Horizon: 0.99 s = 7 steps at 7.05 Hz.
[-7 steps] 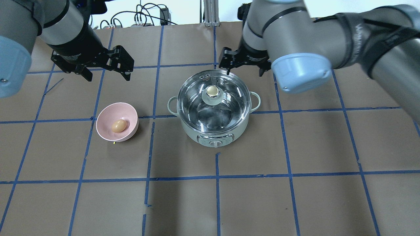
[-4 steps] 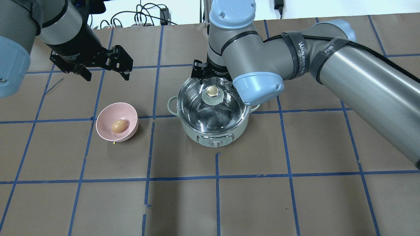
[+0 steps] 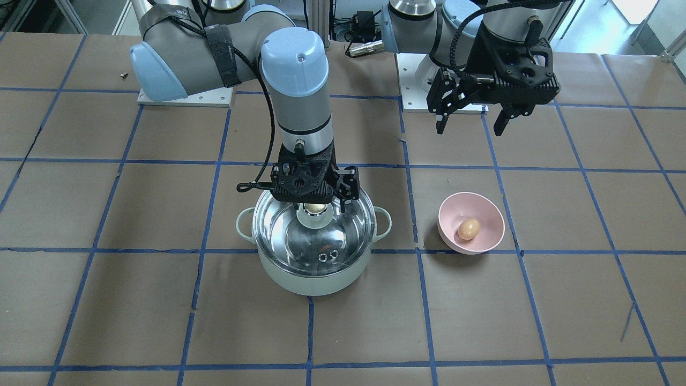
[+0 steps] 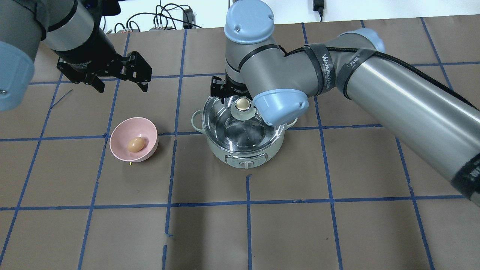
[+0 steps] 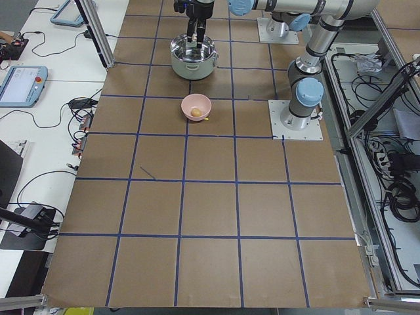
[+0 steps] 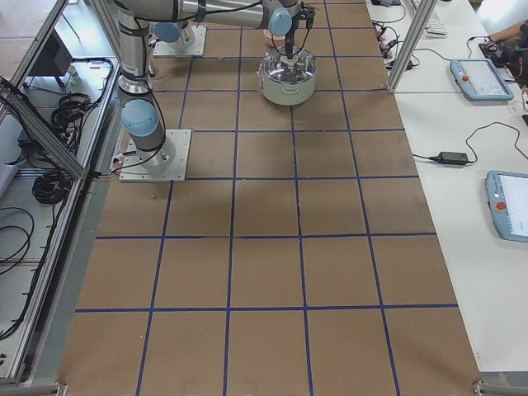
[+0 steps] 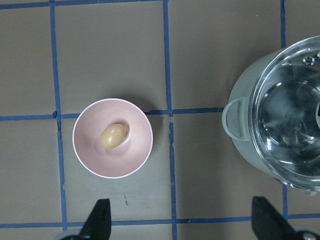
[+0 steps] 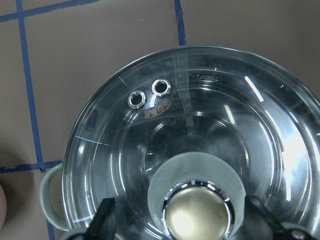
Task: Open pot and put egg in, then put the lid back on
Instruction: 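Lower the right gripper and grasp the lid knob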
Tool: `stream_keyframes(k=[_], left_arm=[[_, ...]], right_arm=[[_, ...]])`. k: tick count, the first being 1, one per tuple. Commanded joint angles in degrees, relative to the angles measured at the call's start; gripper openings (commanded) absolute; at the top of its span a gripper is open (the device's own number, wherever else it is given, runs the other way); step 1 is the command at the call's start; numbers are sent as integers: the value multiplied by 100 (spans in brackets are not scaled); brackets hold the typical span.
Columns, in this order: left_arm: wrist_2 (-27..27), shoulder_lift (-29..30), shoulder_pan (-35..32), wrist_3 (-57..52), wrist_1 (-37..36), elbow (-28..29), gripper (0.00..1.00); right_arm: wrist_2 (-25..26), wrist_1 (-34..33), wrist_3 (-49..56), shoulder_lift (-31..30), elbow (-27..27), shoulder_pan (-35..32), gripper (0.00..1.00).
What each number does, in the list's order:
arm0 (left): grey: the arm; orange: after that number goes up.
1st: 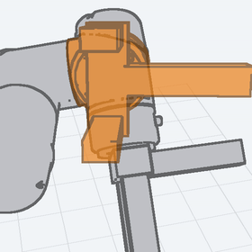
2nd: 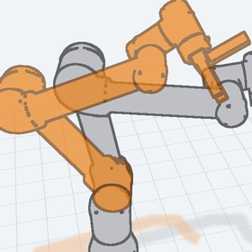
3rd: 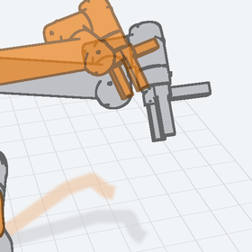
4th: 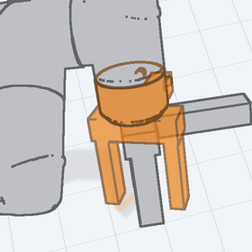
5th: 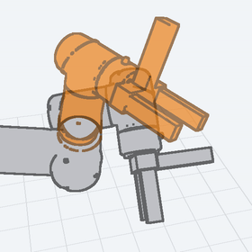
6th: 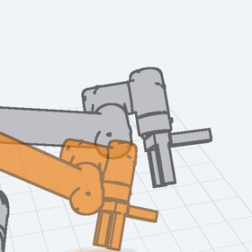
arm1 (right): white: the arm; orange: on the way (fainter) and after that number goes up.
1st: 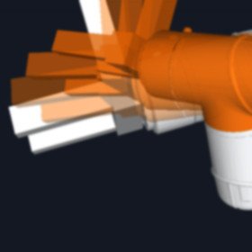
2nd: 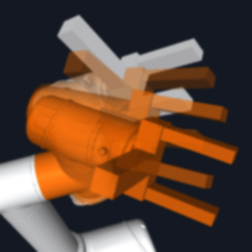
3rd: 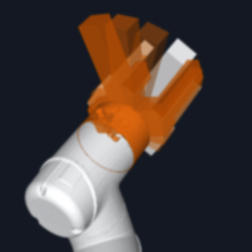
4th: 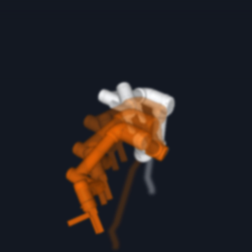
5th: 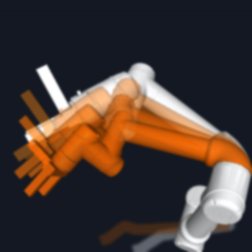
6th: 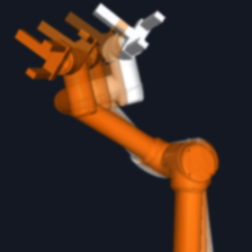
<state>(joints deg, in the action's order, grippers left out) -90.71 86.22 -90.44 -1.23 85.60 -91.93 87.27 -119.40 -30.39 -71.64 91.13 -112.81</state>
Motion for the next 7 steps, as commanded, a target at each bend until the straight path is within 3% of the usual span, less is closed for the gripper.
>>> stream_keyframes(k=[1, 4, 7], left_arm=[[0, 0, 0, 0, 1, 0, 100], [-17, 0, 0, 0, 9, 0, 100], [-9, 166, 209, -9, 1, -70, 100]], right_arm=[[0, 13, 51, 18, 36, -4, 68], [9, 48, 409, 1, 81, 39, 37], [27, 388, 674, -375, 19, 328, 34]])
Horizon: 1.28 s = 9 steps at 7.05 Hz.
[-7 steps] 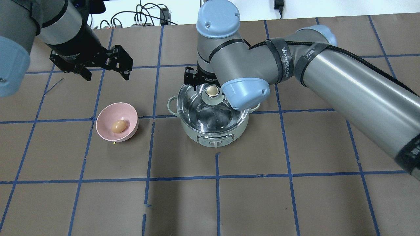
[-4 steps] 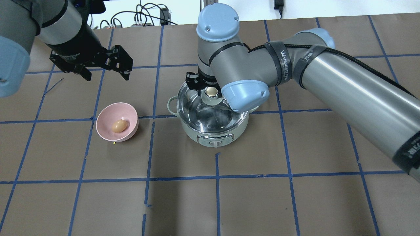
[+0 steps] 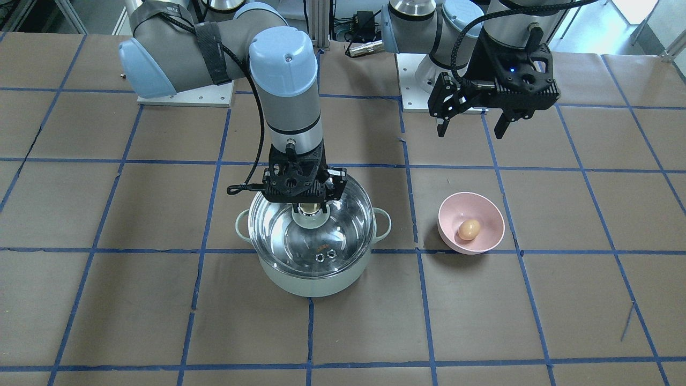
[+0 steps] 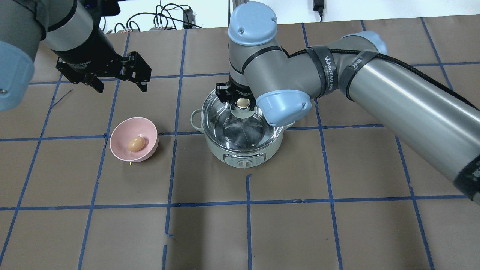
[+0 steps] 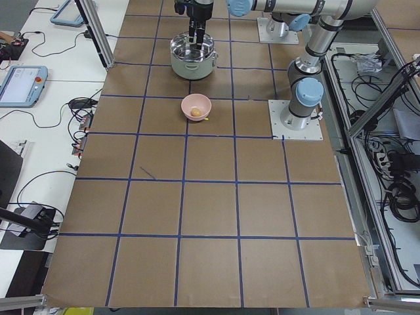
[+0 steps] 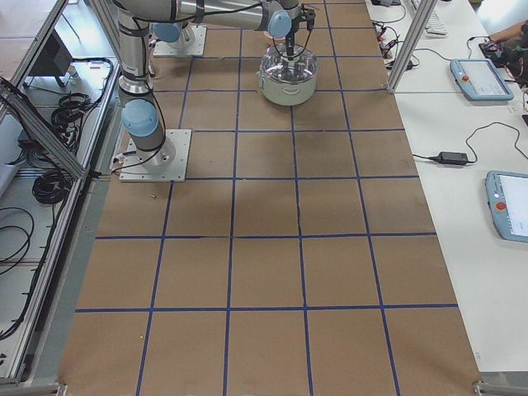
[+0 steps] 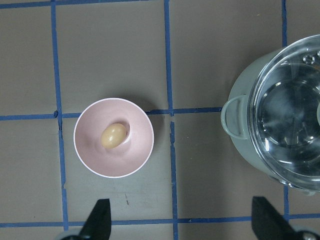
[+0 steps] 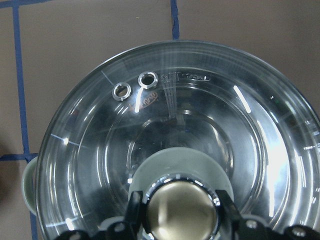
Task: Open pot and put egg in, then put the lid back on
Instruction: 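Lift the lid aside with right gripper while left gripper moves over bowl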
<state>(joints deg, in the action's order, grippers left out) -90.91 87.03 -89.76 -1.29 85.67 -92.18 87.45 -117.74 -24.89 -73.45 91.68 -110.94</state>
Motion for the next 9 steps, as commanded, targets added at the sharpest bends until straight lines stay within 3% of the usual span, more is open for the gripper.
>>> stream_keyframes(k=[1, 2, 4, 7, 9], left_arm=[[29, 156, 622, 6, -42, -298, 100], [142, 270, 975, -20, -138, -623, 100], [161, 743, 1066, -562, -812, -984, 100], [161, 1332, 1118, -618, -2217, -1643, 100], [152, 1631, 1172, -688, -2641, -1856, 100]], right_arm=[[1, 704, 534, -527, -132, 517, 34], [1, 1248, 1103, -930, -150, 1095, 35], [9, 1990, 1976, -1547, -115, 1959, 35], [1, 2203, 2260, -1585, -54, 2138, 35], [-8, 2221, 2278, -1602, -54, 2103, 36]])
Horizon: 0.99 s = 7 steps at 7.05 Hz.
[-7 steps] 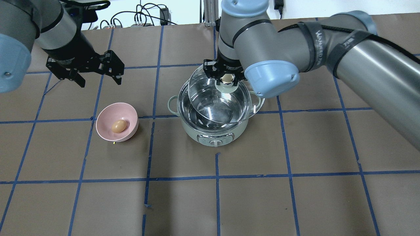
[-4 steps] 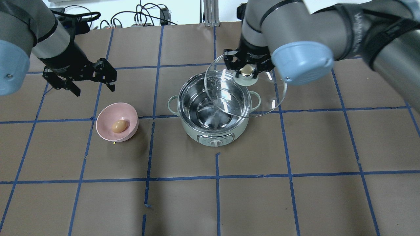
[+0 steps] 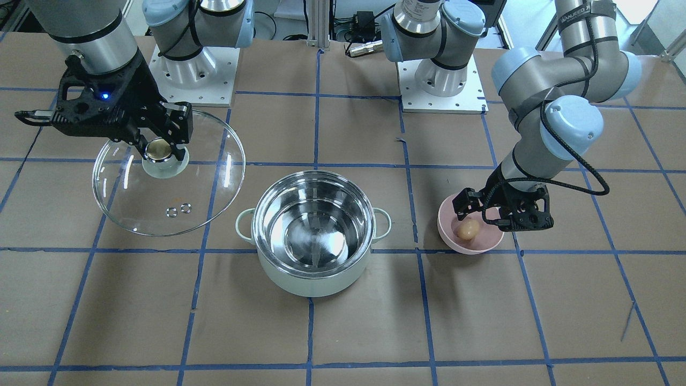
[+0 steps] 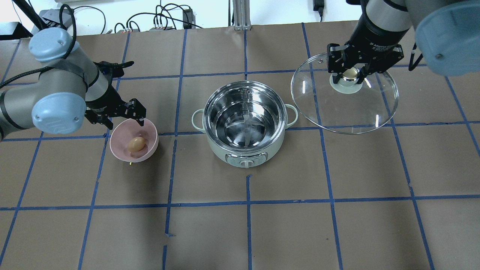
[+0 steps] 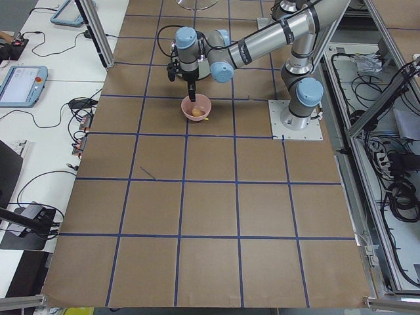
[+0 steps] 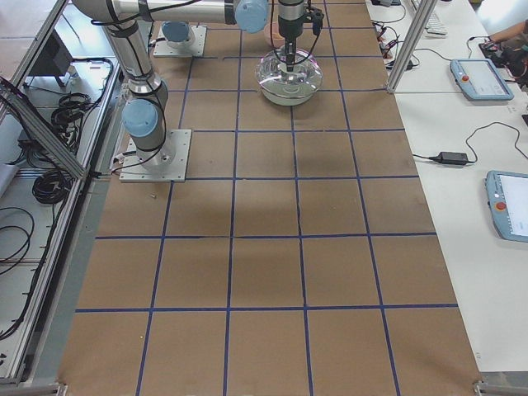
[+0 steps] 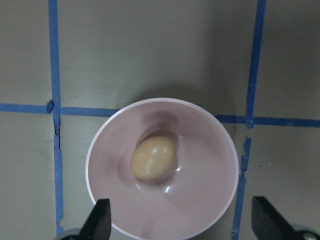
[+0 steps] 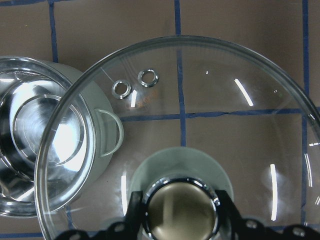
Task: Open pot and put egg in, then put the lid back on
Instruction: 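Lower the left gripper into the pink bowl toward the egg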
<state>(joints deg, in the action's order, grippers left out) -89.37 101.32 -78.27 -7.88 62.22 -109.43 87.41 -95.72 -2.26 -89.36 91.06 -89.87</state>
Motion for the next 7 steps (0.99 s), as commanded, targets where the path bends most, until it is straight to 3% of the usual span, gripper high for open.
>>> stream_keyframes(k=[1, 7], left_arm=[[-10, 326, 22, -38, -324, -192, 100], [-71, 573, 22, -222, -289, -316, 100]], right_arm=[[4, 27, 76, -3, 35, 31, 36], [31, 45, 463, -12, 105, 57, 37]])
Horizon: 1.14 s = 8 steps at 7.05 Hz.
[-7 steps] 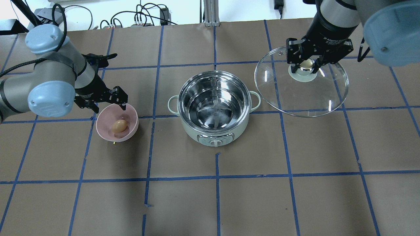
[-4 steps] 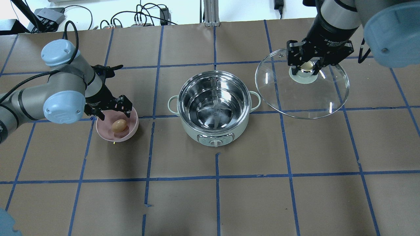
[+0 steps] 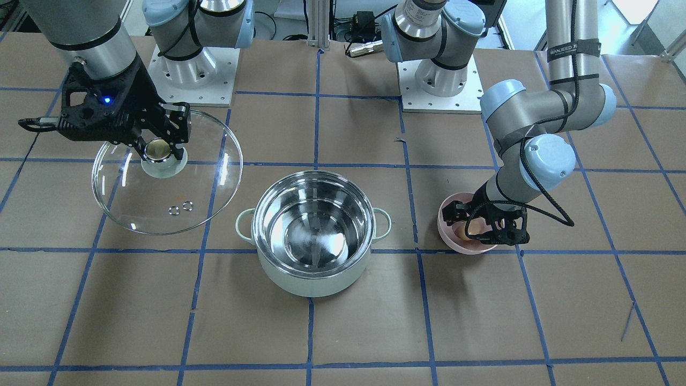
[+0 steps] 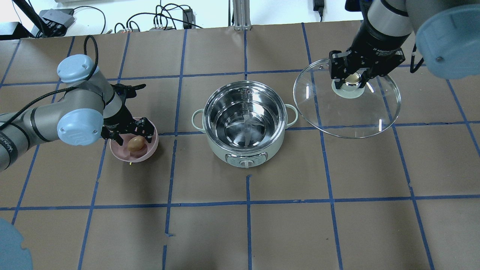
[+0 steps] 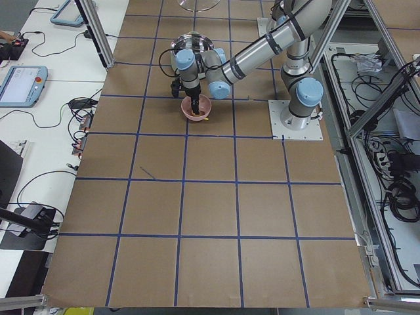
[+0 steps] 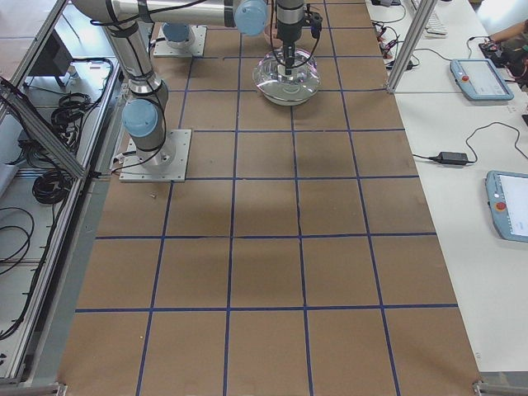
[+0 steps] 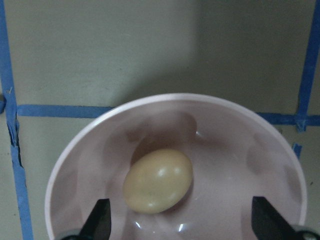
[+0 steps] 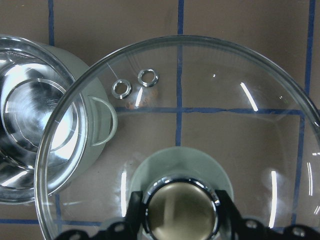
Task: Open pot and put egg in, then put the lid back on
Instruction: 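Lower the left gripper into the pink bowl toward the egg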
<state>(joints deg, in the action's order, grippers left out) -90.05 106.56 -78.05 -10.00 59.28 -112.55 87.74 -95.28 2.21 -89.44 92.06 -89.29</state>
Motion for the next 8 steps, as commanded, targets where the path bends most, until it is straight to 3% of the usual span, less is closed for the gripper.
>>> stream_keyframes(k=[1, 8], left_arm=[[-3, 66, 0, -10, 5, -4, 100], [-12, 137, 0, 16, 249, 57, 100]], right_arm=[[-3, 9, 16, -4, 5, -1, 37], [-11, 9, 16, 5, 13, 8, 40]])
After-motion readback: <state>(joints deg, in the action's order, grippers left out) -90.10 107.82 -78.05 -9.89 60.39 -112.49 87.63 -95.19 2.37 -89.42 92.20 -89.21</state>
